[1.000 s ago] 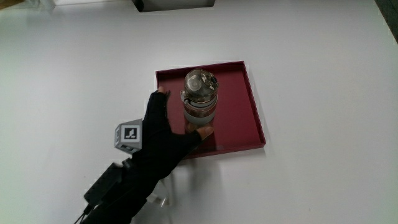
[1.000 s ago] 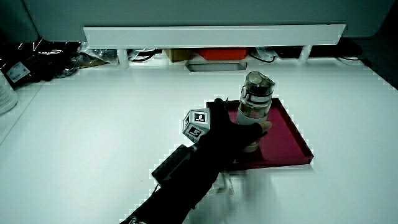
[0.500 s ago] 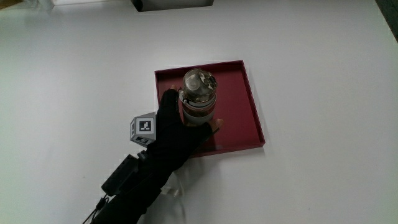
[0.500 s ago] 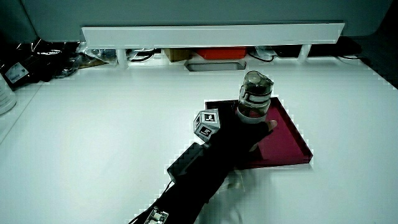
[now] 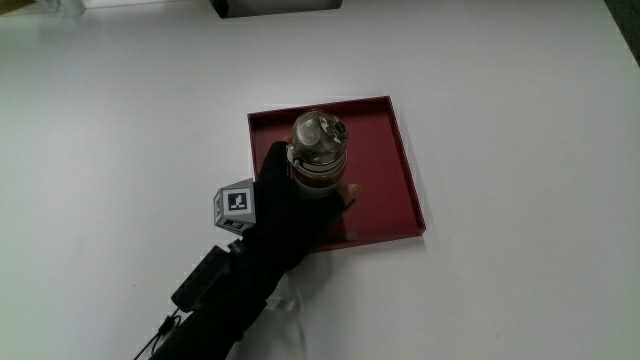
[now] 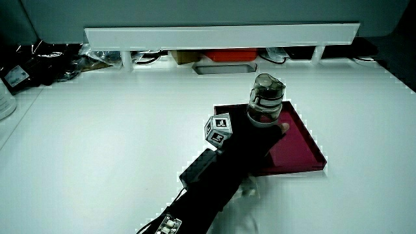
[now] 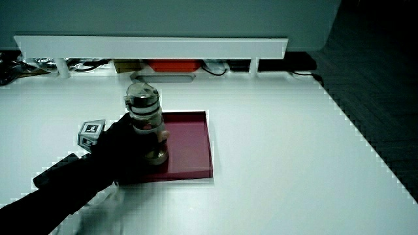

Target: Pick bottle

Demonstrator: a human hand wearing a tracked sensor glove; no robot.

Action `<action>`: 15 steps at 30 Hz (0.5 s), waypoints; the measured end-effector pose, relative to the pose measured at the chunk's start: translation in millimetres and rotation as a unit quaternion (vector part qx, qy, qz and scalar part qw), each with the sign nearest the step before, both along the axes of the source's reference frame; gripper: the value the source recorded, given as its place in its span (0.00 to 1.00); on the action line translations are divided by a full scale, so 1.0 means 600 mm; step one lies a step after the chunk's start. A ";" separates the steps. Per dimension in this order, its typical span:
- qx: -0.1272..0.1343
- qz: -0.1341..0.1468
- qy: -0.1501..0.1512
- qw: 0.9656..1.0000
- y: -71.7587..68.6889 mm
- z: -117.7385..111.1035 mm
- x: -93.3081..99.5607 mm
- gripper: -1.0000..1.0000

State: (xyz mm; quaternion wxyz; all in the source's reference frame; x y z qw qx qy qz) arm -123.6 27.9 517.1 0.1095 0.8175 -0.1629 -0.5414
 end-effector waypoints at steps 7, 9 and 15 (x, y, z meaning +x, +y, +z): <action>0.011 -0.009 0.003 1.000 0.004 -0.002 0.000 0.84; 0.019 -0.007 -0.006 1.000 0.005 0.000 0.000 0.89; 0.025 -0.005 -0.004 1.000 0.007 -0.003 0.001 1.00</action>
